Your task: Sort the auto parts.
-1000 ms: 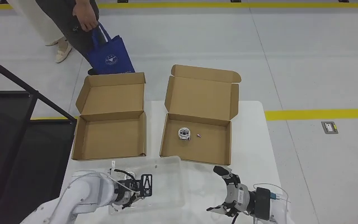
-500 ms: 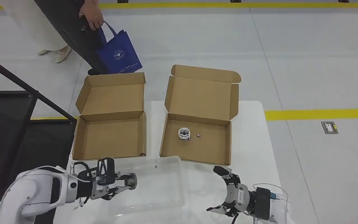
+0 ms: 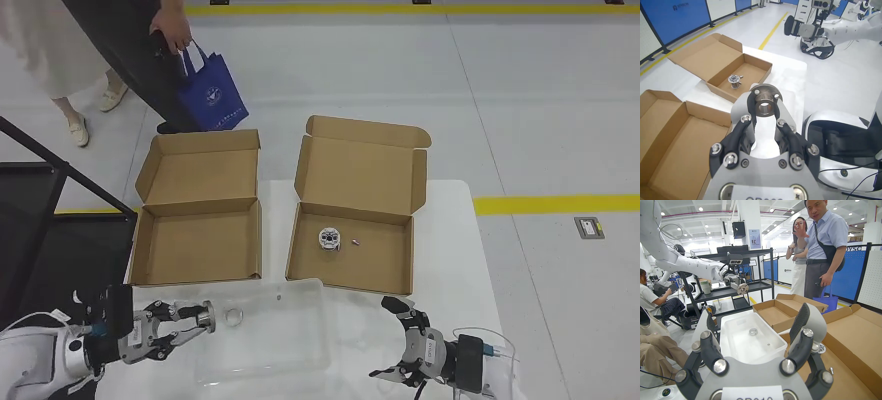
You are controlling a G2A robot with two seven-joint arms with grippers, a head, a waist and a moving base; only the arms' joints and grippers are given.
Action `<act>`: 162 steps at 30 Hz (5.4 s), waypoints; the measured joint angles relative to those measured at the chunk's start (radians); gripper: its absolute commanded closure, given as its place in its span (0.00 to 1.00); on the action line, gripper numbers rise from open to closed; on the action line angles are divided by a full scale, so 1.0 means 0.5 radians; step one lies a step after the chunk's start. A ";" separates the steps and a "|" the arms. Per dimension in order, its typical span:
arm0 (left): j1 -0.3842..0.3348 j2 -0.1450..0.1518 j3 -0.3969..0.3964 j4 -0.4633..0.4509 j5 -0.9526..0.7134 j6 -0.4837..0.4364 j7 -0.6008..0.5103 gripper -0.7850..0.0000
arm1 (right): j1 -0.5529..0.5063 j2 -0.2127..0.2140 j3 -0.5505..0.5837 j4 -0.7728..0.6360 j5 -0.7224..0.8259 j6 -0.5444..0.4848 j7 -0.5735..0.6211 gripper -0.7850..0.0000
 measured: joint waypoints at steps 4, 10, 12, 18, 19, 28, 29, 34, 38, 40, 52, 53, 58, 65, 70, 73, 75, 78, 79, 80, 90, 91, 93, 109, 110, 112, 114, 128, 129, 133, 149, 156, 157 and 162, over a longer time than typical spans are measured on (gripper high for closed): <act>0.112 -0.026 -0.097 -0.101 0.119 0.389 -0.184 1.00 | 0.000 0.000 0.000 0.000 0.000 0.000 0.000 0.00; 0.345 -0.074 -0.208 -0.433 0.109 1.050 -0.683 1.00 | 0.000 0.000 0.000 0.000 0.000 0.000 0.000 0.00; 0.371 -0.085 -0.223 -0.496 0.097 1.182 -0.829 1.00 | 0.000 0.000 0.000 0.000 0.000 0.000 0.000 0.00; 0.281 -0.109 -0.182 -0.516 -0.009 1.357 -1.155 1.00 | 0.000 0.000 0.000 0.000 0.000 0.000 0.000 0.00; 0.239 -0.112 -0.162 -0.491 -0.031 1.376 -1.204 1.00 | 0.000 0.000 0.000 0.000 0.000 0.000 0.000 0.00; -0.107 -0.144 0.112 -0.276 -0.102 1.438 -1.444 1.00 | 0.000 0.000 0.000 0.000 0.000 0.000 0.000 0.00; -0.104 -0.144 0.112 -0.276 -0.101 1.436 -1.444 1.00 | 0.000 0.000 0.000 0.000 0.000 0.000 0.000 0.00; -0.097 -0.143 0.106 -0.279 -0.101 1.436 -1.441 1.00 | 0.000 0.000 0.000 0.000 0.000 0.000 0.000 0.00; -0.097 -0.143 0.106 -0.279 -0.101 1.436 -1.441 1.00 | 0.000 0.000 0.000 0.000 0.000 0.000 0.000 0.00; -0.093 -0.145 0.109 -0.282 -0.101 1.430 -1.440 1.00 | 0.000 0.000 0.000 0.000 0.000 0.000 0.000 0.00; -0.533 -0.214 0.358 -0.020 -0.376 1.507 -1.770 1.00 | 0.000 0.000 0.000 0.000 0.000 0.000 0.000 0.00; -0.599 -0.224 0.405 0.026 -0.402 1.494 -1.801 1.00 | 0.000 0.000 0.000 0.000 0.000 0.000 0.000 0.00; -0.979 -0.296 0.693 0.314 -0.432 1.520 -1.909 1.00 | 0.000 0.000 0.000 0.000 0.000 0.000 0.000 0.00; -1.432 -0.438 1.096 0.713 -0.355 1.637 -1.932 1.00 | 0.000 0.000 0.000 0.000 0.000 0.000 0.000 0.00; -1.705 -0.551 1.342 0.996 -0.355 1.623 -2.002 1.00 | 0.000 0.000 0.000 0.000 0.000 0.000 0.000 0.00; -1.829 -0.611 1.451 1.136 -0.352 1.613 -2.036 1.00 | 0.000 0.000 0.000 0.000 0.000 0.000 0.000 0.00; -1.891 -0.644 1.506 1.213 -0.355 1.602 -2.050 1.00 | 0.000 0.000 0.000 0.000 0.000 0.000 0.000 0.00; -1.986 -0.697 1.582 1.340 -0.380 1.561 -2.091 1.00 | 0.000 0.000 0.000 0.000 0.000 0.000 0.000 0.00; -2.022 -0.717 1.610 1.394 -0.387 1.548 -2.109 1.00 | 0.000 0.000 0.000 0.000 0.000 0.000 0.000 0.00; -2.048 -0.733 1.631 1.434 -0.396 1.534 -2.126 1.00 | 0.000 0.000 0.000 0.000 0.000 0.000 0.000 0.00; -2.276 -0.886 1.795 1.843 -0.449 1.412 -2.153 0.81 | 0.000 0.000 0.000 0.000 0.000 0.000 0.000 0.00; -2.290 -0.900 1.807 1.876 -0.446 1.409 -2.143 0.67 | 0.000 0.000 0.000 0.000 0.000 0.000 0.000 0.00; -2.310 -0.919 1.820 1.920 -0.444 1.402 -2.133 0.54 | 0.000 0.000 0.000 0.000 0.000 0.000 0.000 0.00; -2.305 -0.911 1.692 1.887 -0.404 1.270 -2.051 0.36 | 0.000 0.000 0.000 0.000 0.000 0.000 0.000 0.00; -2.293 -0.898 1.664 1.858 -0.410 1.245 -2.057 0.37 | 0.000 0.000 0.000 0.000 0.000 0.000 0.000 0.00; -2.257 -0.859 1.588 1.774 -0.410 1.198 -2.074 0.36 | 0.000 0.000 0.000 0.000 0.000 0.000 0.000 0.00; -2.208 -0.821 1.516 1.677 -0.397 1.168 -2.098 0.35 | 0.000 0.000 0.000 0.000 0.000 0.000 0.000 0.00; -1.322 -0.496 0.708 0.472 -0.513 0.808 -2.444 0.41 | 0.000 0.000 0.000 0.000 0.000 0.000 0.000 0.00; -1.255 -0.482 0.657 0.400 -0.519 0.788 -2.463 0.41 | 0.000 0.000 0.000 0.000 0.000 0.000 0.000 0.00; -0.972 -0.433 0.462 0.110 -0.535 0.689 -2.541 0.42 | 0.000 0.000 0.000 0.000 0.000 0.000 0.000 0.00; -0.482 -0.328 0.358 -0.424 -0.390 0.251 -2.654 0.00 | 0.000 0.000 0.000 0.000 0.000 0.000 0.000 0.00; -0.523 -0.308 0.410 -0.413 -0.389 0.242 -2.645 0.00 | 0.000 0.000 0.000 0.000 0.000 0.000 0.000 0.00; -0.523 -0.308 0.410 -0.413 -0.389 0.242 -2.645 0.00 | 0.000 0.000 0.000 0.000 0.000 0.000 0.000 0.00; -0.523 -0.308 0.410 -0.413 -0.389 0.242 -2.645 0.00 | 0.000 0.000 0.000 0.000 0.000 0.000 0.000 0.00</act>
